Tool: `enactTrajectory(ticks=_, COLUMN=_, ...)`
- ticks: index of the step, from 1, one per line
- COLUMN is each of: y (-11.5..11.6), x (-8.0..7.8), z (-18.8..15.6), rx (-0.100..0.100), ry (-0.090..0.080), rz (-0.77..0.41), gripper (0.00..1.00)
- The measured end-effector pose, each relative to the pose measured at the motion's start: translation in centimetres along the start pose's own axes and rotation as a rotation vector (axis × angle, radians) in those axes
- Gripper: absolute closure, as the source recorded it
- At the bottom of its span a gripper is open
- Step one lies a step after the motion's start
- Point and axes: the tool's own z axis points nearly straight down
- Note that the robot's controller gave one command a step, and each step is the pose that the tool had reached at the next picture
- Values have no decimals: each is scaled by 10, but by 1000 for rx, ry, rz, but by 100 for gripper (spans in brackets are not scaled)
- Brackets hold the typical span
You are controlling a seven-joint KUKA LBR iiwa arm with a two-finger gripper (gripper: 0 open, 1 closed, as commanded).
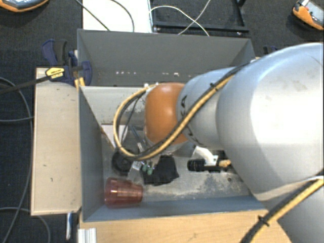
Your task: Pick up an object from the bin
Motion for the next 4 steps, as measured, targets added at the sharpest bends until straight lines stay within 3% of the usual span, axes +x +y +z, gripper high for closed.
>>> enactTrajectory(ticks=1, y=12, x=-28, z=0, rx=9, ry=4, rz=110, gripper=0)
enactTrajectory(ticks=2, y=0, x=-1, z=0, rx=-1, ry=-1, rz=3, gripper=0)
enactTrajectory(ticks=3, y=12, x=-29, z=-1, rx=7, ry=2, rz=107, gripper=100)
enactTrajectory(ticks=4, y=12, x=-29, z=-1, rx=7, ry=2, rz=107, gripper=100)
